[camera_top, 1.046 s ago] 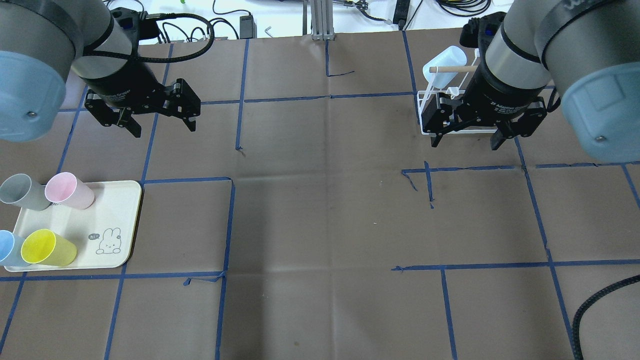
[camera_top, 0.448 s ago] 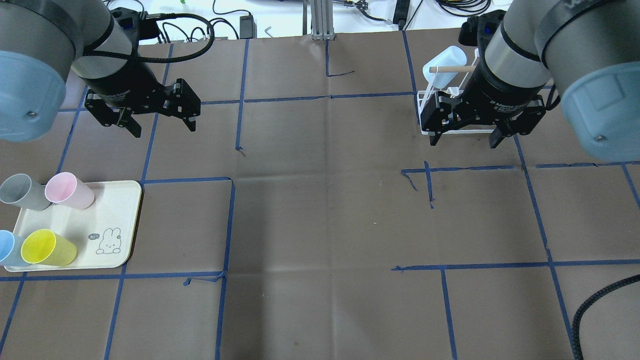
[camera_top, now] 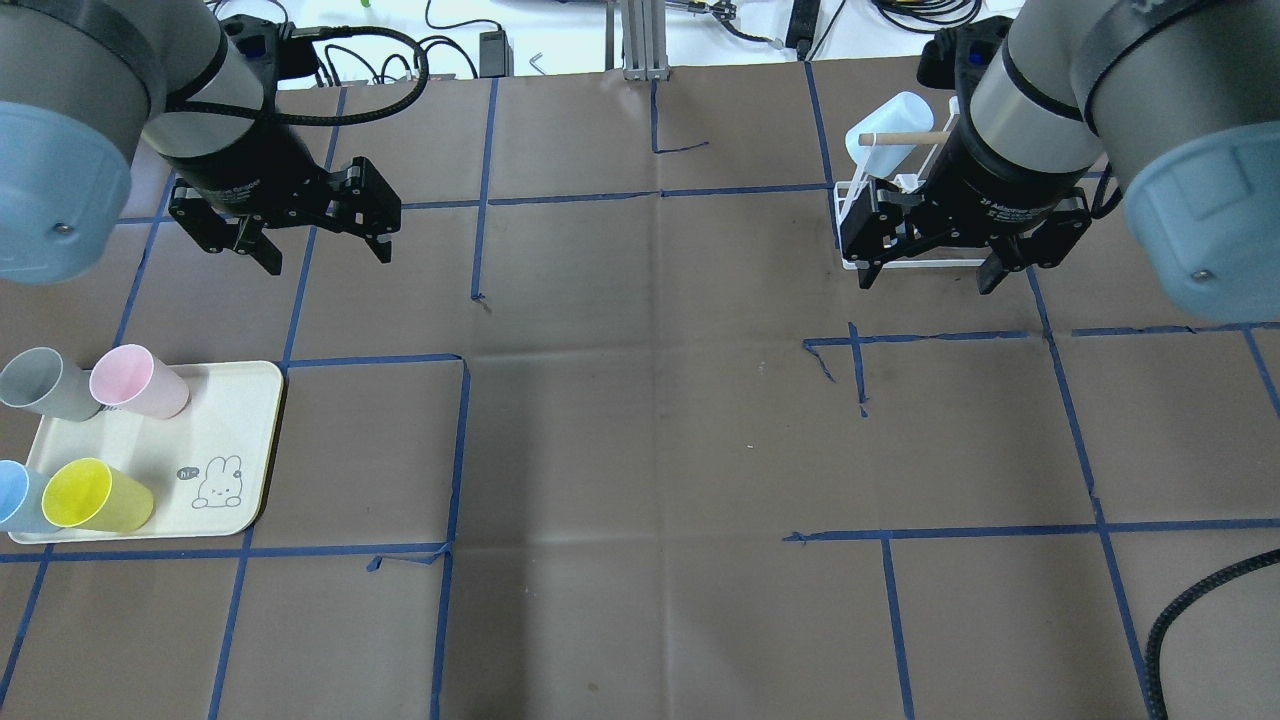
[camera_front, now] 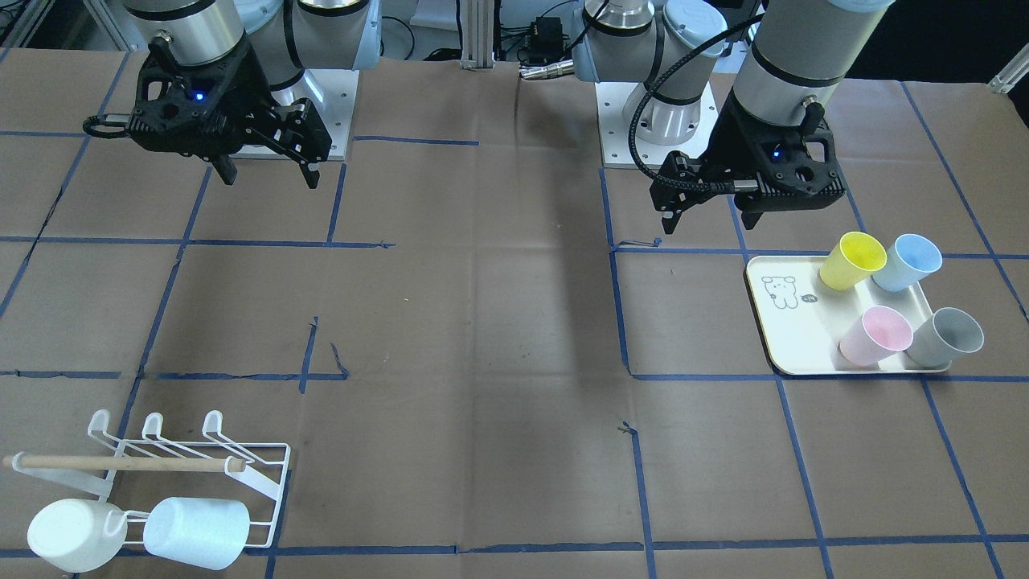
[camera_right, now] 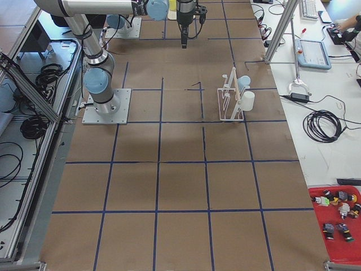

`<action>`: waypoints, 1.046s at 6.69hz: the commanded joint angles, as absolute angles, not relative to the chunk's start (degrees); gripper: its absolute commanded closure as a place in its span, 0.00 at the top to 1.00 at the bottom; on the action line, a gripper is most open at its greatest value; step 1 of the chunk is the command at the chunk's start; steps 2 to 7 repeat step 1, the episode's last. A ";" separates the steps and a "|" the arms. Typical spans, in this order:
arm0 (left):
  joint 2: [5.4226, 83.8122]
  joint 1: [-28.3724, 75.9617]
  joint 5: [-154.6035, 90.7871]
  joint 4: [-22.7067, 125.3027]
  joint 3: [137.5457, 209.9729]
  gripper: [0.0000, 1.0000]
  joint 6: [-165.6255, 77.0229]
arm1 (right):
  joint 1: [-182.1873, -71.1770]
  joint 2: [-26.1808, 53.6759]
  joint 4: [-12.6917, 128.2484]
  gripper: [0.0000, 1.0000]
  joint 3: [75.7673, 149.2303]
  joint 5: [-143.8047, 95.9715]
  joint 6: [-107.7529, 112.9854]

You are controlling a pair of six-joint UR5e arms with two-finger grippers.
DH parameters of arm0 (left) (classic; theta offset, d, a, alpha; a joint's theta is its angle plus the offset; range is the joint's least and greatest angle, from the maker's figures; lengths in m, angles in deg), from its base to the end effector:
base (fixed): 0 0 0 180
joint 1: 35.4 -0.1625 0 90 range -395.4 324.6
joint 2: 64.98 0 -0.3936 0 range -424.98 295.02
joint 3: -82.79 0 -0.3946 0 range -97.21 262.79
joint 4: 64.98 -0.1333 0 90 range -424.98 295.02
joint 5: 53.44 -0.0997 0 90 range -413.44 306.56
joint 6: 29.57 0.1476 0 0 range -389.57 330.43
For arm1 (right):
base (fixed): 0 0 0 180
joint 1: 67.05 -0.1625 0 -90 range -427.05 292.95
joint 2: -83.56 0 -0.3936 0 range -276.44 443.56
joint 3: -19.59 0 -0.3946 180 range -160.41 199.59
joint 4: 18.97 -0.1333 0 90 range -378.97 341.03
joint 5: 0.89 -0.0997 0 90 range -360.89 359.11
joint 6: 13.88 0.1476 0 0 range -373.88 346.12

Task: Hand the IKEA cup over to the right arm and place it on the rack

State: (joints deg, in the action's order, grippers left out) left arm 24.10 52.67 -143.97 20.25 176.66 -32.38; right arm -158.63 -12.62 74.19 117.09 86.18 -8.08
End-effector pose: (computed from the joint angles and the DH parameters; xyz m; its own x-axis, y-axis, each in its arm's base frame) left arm -0.1153 -0.4963 0.3914 -0.9965 -0.0829 -0.0077 -0.0826 0.9961 -0.0322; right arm 0.1534 -0.4524 0.4006 -0.9959 0.0719 -0.0541 0.0735 0.9969 -0.0268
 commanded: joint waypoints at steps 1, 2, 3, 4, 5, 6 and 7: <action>24.14 52.67 -143.97 20.27 176.66 0.99 -32.38 | -158.63 -12.77 74.20 1.00 116.71 86.03 -8.08; 24.14 52.67 -143.97 20.27 176.66 0.99 -32.38 | -158.63 -12.77 74.20 1.00 116.71 86.03 -8.08; 24.14 52.67 -143.97 20.27 176.66 0.99 -32.38 | -158.63 -12.77 74.20 1.00 116.71 86.03 -8.08; 24.14 52.67 -143.97 20.27 176.66 0.99 -32.38 | -158.63 -12.77 74.20 1.00 116.71 86.03 -8.08; 24.14 52.67 -143.97 20.27 176.66 0.99 -32.38 | -158.63 -12.77 74.20 1.00 116.71 86.03 -8.08; 24.14 52.67 -143.97 20.27 176.66 0.99 -32.38 | -158.63 -12.77 74.20 1.00 116.71 86.03 -8.08; 24.14 52.67 -143.97 20.27 176.66 0.99 -32.38 | -158.63 -12.77 74.20 1.00 116.71 86.03 -8.08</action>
